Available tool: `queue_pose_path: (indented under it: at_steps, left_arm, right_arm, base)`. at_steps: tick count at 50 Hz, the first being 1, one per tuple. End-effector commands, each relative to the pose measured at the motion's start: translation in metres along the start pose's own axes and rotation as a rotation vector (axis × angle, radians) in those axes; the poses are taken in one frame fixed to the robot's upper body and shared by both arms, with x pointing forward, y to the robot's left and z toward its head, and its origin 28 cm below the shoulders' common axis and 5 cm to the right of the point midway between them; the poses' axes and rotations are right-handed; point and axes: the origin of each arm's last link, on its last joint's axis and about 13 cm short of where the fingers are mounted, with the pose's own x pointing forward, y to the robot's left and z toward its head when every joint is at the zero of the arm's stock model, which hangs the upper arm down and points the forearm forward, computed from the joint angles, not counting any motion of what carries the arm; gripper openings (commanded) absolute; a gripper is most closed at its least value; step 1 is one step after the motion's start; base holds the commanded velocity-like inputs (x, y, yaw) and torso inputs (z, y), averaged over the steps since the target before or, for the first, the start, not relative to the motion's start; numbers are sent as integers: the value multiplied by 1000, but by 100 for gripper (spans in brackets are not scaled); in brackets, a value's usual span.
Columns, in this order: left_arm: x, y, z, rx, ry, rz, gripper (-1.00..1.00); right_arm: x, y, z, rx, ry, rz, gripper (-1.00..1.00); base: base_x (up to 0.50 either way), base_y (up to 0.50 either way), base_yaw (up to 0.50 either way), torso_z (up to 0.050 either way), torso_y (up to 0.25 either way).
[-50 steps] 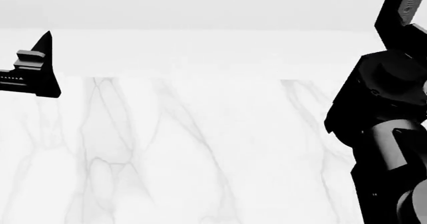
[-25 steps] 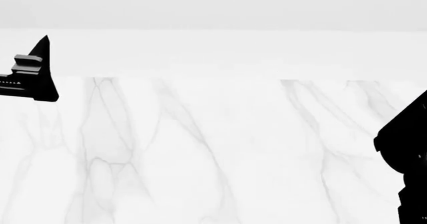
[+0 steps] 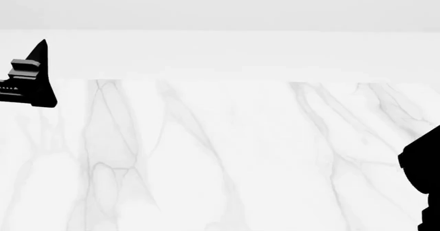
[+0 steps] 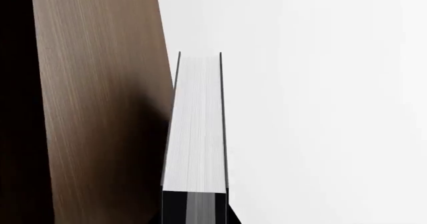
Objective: Pick up the book on the left and place it on top of the shelf.
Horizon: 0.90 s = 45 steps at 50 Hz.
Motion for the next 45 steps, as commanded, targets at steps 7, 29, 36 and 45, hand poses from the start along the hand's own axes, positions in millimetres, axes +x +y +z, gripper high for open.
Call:
queue_pose_path:
  at_steps: [7, 29, 36, 45]
  left_arm:
    - [-1, 1, -1, 0, 3, 4, 100]
    - [0, 0, -5, -6, 9, -1, 100]
    - [0, 0, -6, -6, 10, -1, 100]
    - [1, 0, -7, -7, 14, -2, 100]
  right_arm:
    - [7, 0, -5, -58, -4, -111, -100]
    - [4, 4, 0, -68, -69, -80, 100]
    - [-4, 5, 15, -41, -197, -21, 100]
    - [-33, -6, 50, 28, -442, 67, 100]
  base:
    - [0, 0, -2, 0, 0]
    - [1, -1, -1, 0, 0]
    - [4, -1, 1, 0, 0]
    - [2, 0, 1, 0, 0]
